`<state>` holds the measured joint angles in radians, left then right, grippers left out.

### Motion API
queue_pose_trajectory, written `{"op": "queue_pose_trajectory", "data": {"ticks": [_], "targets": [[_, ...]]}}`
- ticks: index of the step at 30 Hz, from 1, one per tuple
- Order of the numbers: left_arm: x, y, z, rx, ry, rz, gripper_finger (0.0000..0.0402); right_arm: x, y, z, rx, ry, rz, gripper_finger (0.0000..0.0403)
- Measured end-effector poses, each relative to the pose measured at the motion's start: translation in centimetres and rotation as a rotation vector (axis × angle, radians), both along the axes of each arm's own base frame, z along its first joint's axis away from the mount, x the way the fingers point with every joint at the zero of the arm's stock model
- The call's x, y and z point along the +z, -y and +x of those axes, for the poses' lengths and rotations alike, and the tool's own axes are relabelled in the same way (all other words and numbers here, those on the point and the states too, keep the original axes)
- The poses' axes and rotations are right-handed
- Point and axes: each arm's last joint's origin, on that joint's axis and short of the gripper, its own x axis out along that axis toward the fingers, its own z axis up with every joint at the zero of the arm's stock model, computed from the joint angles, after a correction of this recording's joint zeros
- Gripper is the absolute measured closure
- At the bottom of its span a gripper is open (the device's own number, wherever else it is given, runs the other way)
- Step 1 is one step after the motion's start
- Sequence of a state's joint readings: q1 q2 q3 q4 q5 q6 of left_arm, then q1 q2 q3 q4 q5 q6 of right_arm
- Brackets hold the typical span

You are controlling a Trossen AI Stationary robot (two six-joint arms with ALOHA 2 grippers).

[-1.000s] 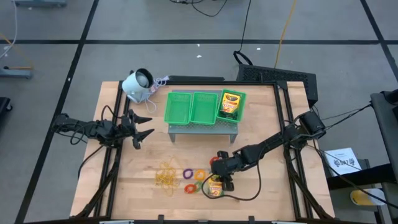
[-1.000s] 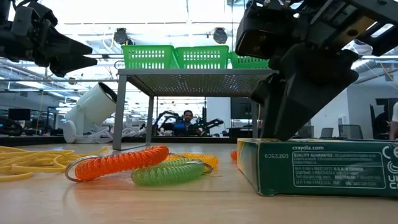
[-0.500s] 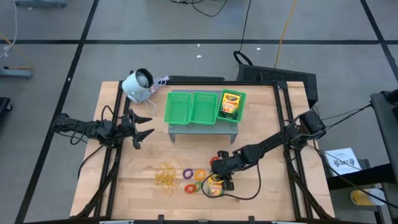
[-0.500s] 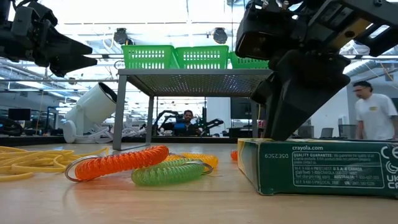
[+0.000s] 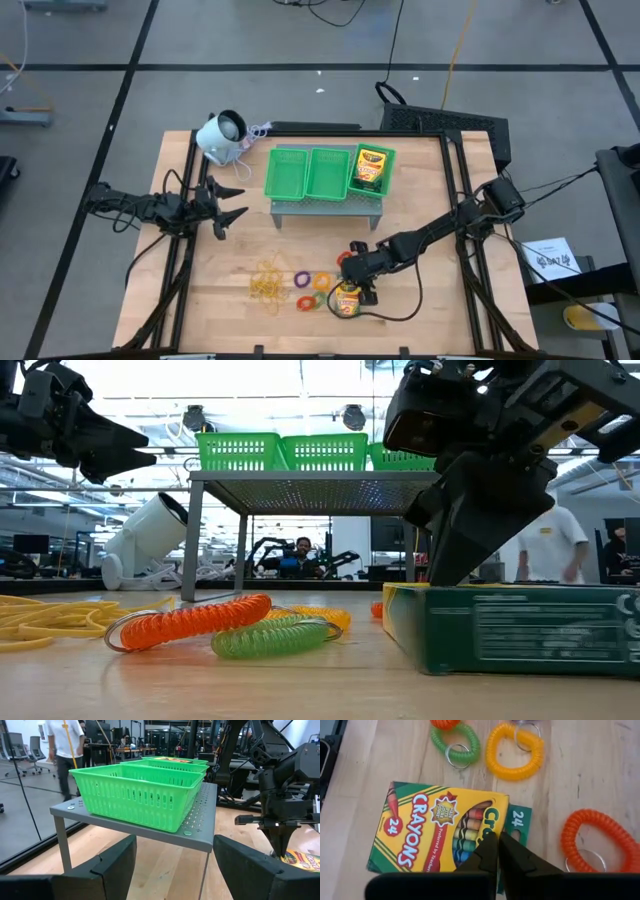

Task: Pick & Place Office Desk Supplies
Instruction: Stack the right yellow crayon box on the yellow crayon box in the right green basket

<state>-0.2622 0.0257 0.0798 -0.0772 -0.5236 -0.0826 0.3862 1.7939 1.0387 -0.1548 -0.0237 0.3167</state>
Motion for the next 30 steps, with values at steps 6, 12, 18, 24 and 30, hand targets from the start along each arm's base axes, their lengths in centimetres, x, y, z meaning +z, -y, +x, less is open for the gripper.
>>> {"op": "queue_pose_trajectory", "data": {"ticks": [6,12,18,24,30], "targets": [[0.0,0.0,0.0,0.000,-0.001,0.000,0.0131,2.5,0.0,-0.3,0.042,0.129,-0.046,0.0402],[0.0,0.0,0.0,0.000,-0.001,0.000,0.0131,5.7,-0.1,-1.0,0.056,0.253,-0.062,0.0401],[0.0,0.0,0.0,0.000,0.001,0.000,0.0131,6.9,0.4,-1.9,-0.032,0.217,-0.003,0.0398],[0.0,0.0,0.0,0.000,0.000,0.000,0.0131,6.1,0.3,-2.5,-0.064,0.144,0.110,0.0318],[0.0,0.0,0.0,0.000,0.000,0.000,0.0131,3.2,0.8,-3.4,-0.105,0.171,0.150,0.0210]]}}
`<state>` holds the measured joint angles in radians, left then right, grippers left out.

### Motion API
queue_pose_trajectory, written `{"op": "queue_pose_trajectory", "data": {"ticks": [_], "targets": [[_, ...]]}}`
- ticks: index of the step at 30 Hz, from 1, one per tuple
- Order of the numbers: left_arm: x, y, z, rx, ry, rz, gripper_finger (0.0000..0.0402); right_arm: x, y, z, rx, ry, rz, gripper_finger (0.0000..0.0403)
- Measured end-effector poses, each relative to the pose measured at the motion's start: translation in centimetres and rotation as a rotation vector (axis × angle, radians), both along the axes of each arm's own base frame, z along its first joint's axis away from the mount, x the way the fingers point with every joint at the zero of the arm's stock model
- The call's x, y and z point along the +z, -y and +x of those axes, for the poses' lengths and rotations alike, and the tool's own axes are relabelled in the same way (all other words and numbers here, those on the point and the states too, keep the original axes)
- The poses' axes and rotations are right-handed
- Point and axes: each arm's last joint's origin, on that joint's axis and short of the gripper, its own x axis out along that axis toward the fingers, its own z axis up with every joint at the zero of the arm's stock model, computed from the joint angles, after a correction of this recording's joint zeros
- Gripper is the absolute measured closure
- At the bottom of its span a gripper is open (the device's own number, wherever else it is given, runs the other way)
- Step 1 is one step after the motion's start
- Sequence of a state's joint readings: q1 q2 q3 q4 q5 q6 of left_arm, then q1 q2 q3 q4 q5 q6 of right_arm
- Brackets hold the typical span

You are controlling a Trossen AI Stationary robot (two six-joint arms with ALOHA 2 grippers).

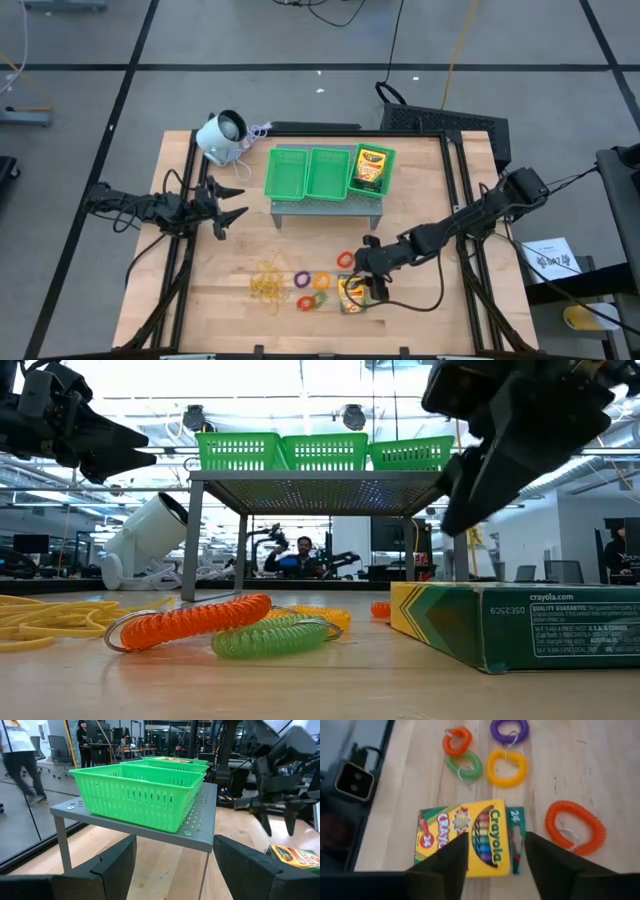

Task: Pick & Place Office Desk Supplies
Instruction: Stack the right yellow crayon box on the yellow crayon box in the right green basket

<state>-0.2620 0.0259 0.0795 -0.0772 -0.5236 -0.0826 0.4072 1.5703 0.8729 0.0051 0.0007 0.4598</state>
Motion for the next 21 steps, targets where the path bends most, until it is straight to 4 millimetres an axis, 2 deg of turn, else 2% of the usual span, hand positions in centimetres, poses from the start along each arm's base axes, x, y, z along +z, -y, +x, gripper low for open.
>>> {"op": "queue_pose_trajectory", "data": {"ticks": [3,6,12,21], "targets": [[0.0,0.0,0.0,0.000,0.000,0.000,0.0131,-1.3,0.3,-0.6,-0.025,0.041,0.047,0.0183],[0.0,0.0,0.0,0.000,0.000,0.000,0.0131,-2.2,0.5,-1.2,-0.036,0.081,0.076,0.0176],[0.0,0.0,0.0,0.000,0.000,0.000,0.0131,-2.6,0.4,-1.3,-0.049,0.114,0.070,0.0191],[0.0,0.0,0.0,0.000,0.000,0.000,0.0131,-5.4,-0.4,-0.6,-0.018,0.058,0.043,0.0210]]}}
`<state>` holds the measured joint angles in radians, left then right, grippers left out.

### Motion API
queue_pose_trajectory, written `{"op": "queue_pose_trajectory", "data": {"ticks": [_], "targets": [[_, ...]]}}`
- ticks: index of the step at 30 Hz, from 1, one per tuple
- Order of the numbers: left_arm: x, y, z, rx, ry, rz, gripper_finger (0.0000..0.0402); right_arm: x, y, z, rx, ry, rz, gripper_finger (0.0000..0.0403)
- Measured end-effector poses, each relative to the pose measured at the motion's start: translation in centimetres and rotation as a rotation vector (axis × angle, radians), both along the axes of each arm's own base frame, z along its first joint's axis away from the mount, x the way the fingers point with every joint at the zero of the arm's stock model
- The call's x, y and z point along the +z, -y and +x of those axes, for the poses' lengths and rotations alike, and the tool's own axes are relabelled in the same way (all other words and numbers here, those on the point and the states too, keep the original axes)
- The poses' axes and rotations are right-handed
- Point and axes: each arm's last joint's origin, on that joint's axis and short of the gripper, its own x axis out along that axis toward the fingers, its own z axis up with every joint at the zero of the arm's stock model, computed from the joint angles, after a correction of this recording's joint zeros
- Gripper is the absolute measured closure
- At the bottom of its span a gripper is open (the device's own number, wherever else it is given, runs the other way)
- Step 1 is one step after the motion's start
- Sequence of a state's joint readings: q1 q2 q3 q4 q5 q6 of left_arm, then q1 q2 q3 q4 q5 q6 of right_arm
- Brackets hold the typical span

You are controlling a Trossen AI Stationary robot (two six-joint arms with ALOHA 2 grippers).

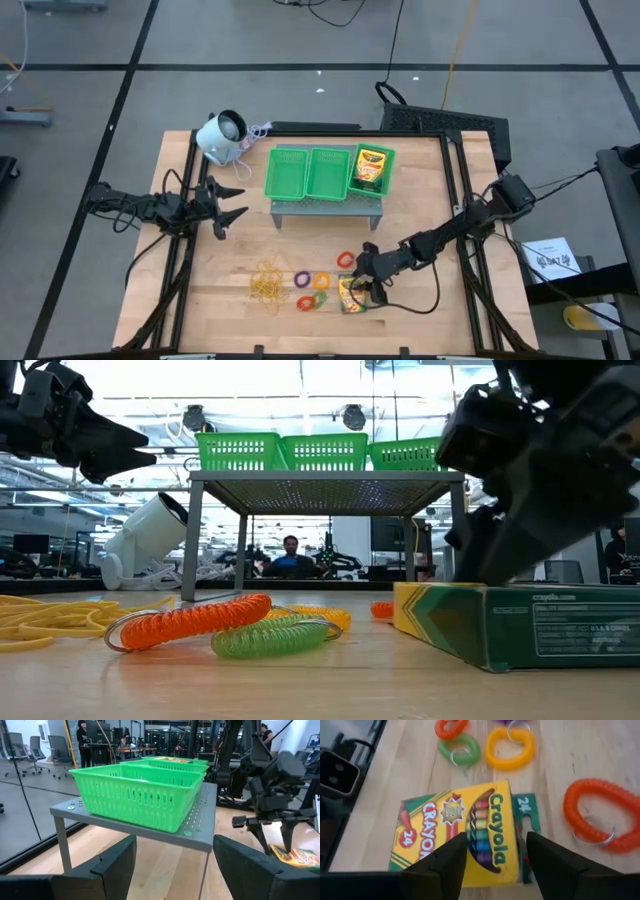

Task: Pick & Place Office Desk Supplies
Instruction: Stack the right yellow crayon box on the yellow crayon box in the right green basket

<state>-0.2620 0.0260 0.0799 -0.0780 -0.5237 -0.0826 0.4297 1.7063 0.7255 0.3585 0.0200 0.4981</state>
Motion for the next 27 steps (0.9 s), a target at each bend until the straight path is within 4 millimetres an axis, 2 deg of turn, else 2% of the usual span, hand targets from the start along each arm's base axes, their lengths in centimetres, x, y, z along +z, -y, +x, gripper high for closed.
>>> {"op": "queue_pose_trajectory", "data": {"ticks": [8,18,23,27], "targets": [[0.0,0.0,0.0,0.000,0.003,-0.001,0.0131,-0.5,0.3,-0.2,0.004,-0.063,-0.010,0.0250],[0.0,0.0,0.0,0.000,0.002,0.000,0.0131,-0.8,1.0,-0.2,0.035,-0.099,-0.036,0.0388],[0.0,0.0,0.0,0.000,0.001,0.000,0.0131,-1.1,1.2,-0.5,0.060,-0.128,-0.082,0.0400],[0.0,0.0,0.0,0.000,0.001,0.000,0.0131,-0.6,1.1,-0.3,0.074,-0.075,-0.086,0.0402]]}}
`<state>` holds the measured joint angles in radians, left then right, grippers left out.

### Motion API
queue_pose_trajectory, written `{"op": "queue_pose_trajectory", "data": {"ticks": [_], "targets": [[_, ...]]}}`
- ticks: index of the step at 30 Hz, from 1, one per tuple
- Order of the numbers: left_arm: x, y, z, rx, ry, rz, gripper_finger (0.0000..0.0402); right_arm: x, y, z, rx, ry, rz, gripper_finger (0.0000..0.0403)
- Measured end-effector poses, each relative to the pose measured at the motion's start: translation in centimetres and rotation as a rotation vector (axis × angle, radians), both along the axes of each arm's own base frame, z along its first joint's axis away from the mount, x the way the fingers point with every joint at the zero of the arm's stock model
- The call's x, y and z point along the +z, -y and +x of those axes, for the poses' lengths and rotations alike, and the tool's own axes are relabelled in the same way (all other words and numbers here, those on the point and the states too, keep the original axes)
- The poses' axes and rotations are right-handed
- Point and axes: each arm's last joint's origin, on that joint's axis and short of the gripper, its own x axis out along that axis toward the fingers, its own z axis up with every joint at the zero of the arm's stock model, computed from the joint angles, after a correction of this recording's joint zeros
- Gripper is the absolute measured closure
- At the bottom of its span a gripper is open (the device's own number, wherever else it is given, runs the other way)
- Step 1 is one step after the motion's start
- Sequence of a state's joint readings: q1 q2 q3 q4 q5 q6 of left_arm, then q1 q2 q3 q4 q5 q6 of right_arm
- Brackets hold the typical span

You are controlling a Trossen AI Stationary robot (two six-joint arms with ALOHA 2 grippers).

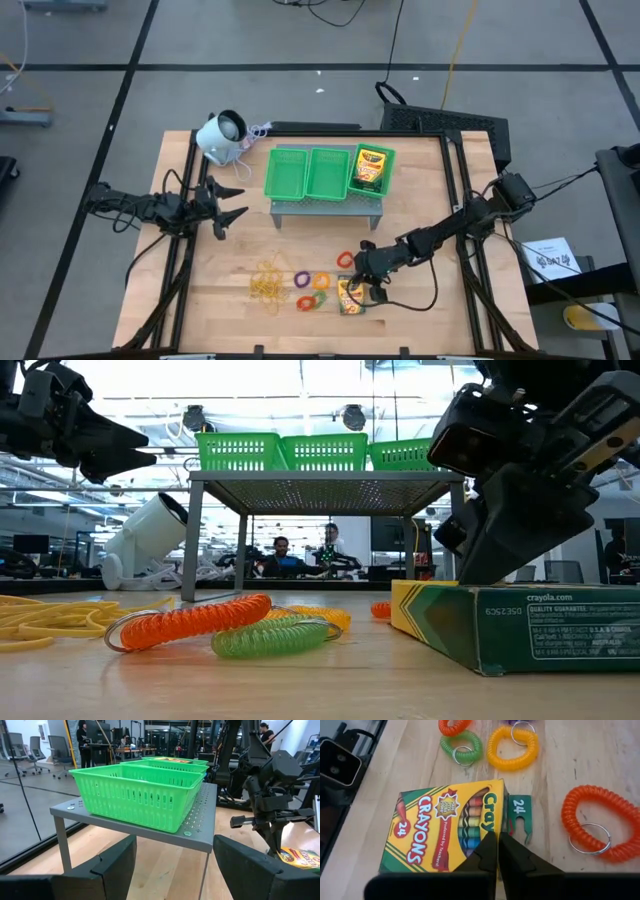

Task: Pick & Place Office Desk Supplies
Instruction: Stack the right yellow crayon box on the yellow crayon box in the right green basket

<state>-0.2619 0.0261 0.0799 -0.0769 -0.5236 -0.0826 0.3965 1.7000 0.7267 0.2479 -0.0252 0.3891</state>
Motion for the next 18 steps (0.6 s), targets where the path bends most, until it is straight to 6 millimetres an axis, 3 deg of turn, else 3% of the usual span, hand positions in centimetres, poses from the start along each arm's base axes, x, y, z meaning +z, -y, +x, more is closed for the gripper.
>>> {"op": "queue_pose_trajectory", "data": {"ticks": [18], "targets": [[0.0,0.0,0.0,0.000,0.000,0.000,0.0131,8.0,-0.3,-1.3,0.069,0.403,-0.068,0.0402]]}}
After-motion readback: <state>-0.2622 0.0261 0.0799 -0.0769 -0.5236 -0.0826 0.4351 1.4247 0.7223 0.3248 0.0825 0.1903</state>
